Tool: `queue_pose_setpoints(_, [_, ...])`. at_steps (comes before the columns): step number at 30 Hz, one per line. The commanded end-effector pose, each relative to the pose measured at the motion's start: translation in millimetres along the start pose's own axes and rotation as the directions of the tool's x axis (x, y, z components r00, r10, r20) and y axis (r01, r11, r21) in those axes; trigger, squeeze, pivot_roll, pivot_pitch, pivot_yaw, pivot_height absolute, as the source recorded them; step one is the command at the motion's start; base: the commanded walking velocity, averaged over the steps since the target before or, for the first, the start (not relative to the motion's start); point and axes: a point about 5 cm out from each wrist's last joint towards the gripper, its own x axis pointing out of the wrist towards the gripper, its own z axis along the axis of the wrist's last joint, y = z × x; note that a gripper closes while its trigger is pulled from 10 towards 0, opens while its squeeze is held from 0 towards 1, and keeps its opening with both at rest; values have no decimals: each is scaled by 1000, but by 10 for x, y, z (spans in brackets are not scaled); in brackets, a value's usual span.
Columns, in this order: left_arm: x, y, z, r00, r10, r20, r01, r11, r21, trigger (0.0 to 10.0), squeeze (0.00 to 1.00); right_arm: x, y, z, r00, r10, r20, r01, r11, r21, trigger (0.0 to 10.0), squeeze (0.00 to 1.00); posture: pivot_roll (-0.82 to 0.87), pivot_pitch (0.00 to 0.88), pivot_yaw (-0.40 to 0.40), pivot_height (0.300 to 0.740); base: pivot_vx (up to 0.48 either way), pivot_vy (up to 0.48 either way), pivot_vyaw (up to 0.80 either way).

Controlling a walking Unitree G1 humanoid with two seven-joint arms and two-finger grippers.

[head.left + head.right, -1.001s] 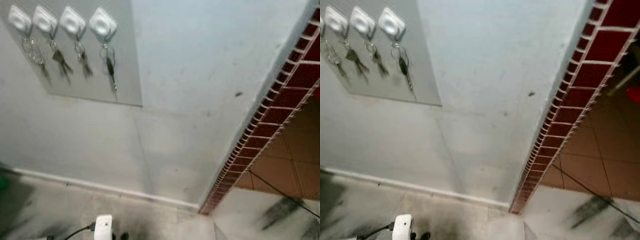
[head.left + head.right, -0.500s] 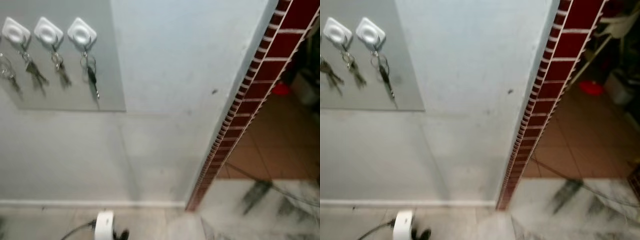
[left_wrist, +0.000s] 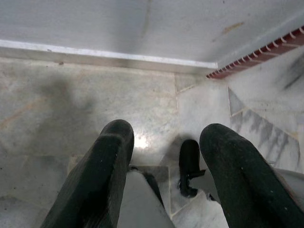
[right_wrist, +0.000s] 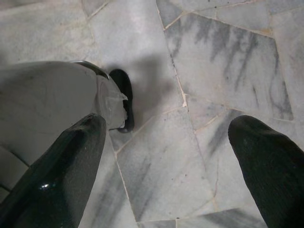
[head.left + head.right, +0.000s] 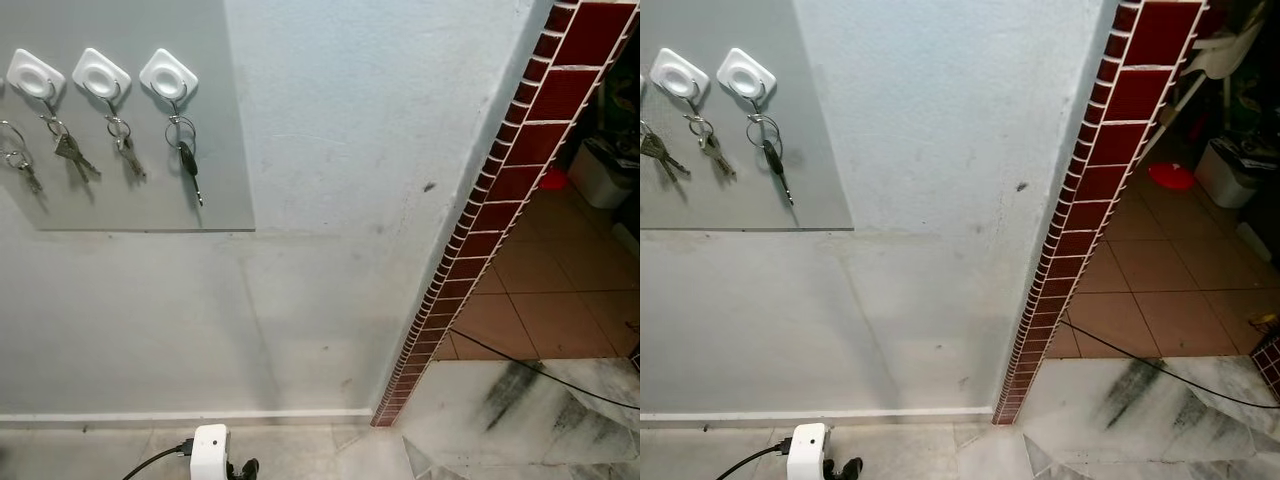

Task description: Hang keys on a hook

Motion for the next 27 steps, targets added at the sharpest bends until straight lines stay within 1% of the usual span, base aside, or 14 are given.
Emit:
queue_pose_setpoints(1, [-11, -7, -63, 1000, 3, -23, -3, 1000, -9, 10000, 0, -13, -1, -59, 1000, -1, -22, 1, 1000, 2, 10000, 0, -10, 90, 11, 740, 0, -480, 0])
queue_pose_setpoints(7, [-9, -22, -67, 1000, -7, -21, 7, 1000, -12, 10000, 0, -11, -4, -51, 1000, 3, -21, -3, 1000, -3, 10000, 0, -10, 82, 7, 740, 0, -480, 0])
queue_pose_setpoints(9, [-8, -25, -62, 1000, -7, -17, 7, 1000, -12, 10000, 0, -12, -6, -52, 1000, 3, -22, -3, 1000, -3, 10000, 0, -9, 79, 5, 740, 0, 0, 0])
queue_pose_setpoints(10, [-8, -10, -51, 1000, 5, -7, -5, 999, -53, 10000, 0, -12, -6, -54, 1000, 3, -22, -3, 1000, -5, 10000, 0, -9, 76, 3, 740, 0, 0, 0])
queue_pose_setpoints(15, [-6, -10, -43, 1000, 4, -10, -4, 999, -33, 10000, 0, -16, -13, -63, 1000, 3, -25, -3, 1000, -7, 10000, 0, -10, 71, 3, 740, 0, 0, 0])
queue_pose_setpoints(27, [-5, -7, -39, 1000, 5, -9, -6, 999, -37, 10000, 0, -19, -19, -69, 1000, 2, -26, -2, 1000, -4, 10000, 0, -13, 63, 5, 740, 0, 0, 0])
